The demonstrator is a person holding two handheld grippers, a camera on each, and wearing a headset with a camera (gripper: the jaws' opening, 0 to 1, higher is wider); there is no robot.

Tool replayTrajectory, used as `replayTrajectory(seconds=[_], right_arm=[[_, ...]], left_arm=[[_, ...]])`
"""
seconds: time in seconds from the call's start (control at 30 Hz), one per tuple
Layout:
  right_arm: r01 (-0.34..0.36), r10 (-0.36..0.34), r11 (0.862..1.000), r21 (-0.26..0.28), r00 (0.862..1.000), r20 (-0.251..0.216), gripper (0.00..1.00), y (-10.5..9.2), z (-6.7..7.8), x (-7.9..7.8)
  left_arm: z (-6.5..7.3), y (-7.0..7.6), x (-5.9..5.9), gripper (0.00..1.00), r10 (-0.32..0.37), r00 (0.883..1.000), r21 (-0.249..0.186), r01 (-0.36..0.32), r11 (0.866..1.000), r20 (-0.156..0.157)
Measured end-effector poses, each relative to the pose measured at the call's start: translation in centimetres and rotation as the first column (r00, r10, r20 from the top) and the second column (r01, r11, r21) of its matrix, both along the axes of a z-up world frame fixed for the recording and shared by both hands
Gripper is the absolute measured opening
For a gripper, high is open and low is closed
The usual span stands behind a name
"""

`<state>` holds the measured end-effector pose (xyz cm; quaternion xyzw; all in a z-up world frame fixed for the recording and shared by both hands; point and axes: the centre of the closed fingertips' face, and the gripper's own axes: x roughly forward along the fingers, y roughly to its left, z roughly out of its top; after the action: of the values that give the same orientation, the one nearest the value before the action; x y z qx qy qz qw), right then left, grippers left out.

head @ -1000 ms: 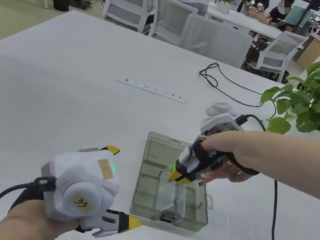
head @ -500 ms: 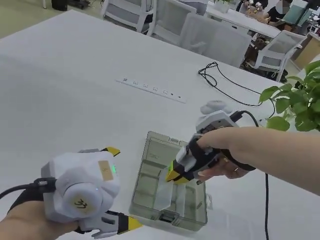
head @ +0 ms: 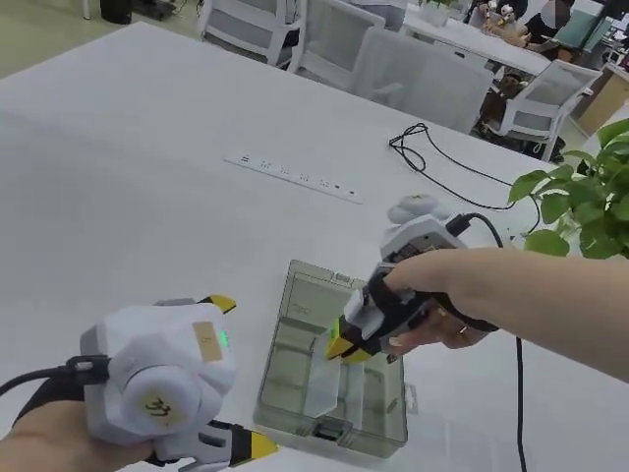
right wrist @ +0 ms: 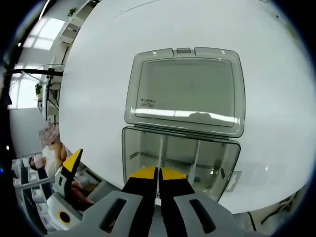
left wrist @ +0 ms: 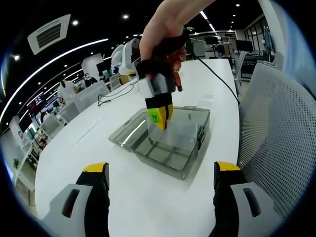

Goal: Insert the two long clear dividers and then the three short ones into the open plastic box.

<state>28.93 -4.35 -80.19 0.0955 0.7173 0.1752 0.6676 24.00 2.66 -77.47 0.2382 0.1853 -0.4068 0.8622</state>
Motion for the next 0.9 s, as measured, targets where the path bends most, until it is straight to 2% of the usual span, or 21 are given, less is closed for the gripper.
replayTrajectory(seconds=[0.13,0.3,0.47,0.5,0.67,0.83,0.9], right_arm=[[-0.028,0.028,0.999,-0.019,1.000,0.005,0.02,0.2,-0.1,-0.1],[-0.100,0.101,0.992,-0.074,0.995,0.018,0.03,0.3,-0.1,0.0],[-0.118,0.121,0.988,-0.096,0.992,0.023,0.03,0.6,-0.2,0.1],[-0.147,0.152,0.982,-0.118,0.988,0.031,0.03,0.5,-0.3,0.1],[-0.182,0.189,0.973,-0.143,0.981,0.040,0.04,1.0,-0.6,0.1],[-0.228,0.241,0.958,-0.176,0.969,0.052,0.04,1.0,-1.3,0.0],[-0.232,0.245,0.956,-0.179,0.968,0.055,0.04,1.1,-1.5,0.0]], left_arm=[[0.0,-0.1,-0.1,0.89,-0.005,1.000,-0.003,0.005,1.000,-0.002],[0.0,-0.2,-0.2,0.88,-0.011,1.000,-0.003,0.011,1.000,-0.004],[-0.1,-0.3,-0.2,0.88,-0.011,1.000,-0.005,0.011,1.000,-0.006],[-0.1,-0.3,-0.2,0.88,-0.013,1.000,-0.005,0.013,1.000,-0.006],[-0.2,-0.5,-0.3,0.88,-0.020,1.000,-0.002,0.020,1.000,-0.009],[-0.2,-0.4,-0.3,0.88,-0.015,1.000,-0.004,0.015,1.000,-0.010],[-0.1,-0.4,-0.3,0.88,-0.013,1.000,-0.007,0.013,1.000,-0.011]])
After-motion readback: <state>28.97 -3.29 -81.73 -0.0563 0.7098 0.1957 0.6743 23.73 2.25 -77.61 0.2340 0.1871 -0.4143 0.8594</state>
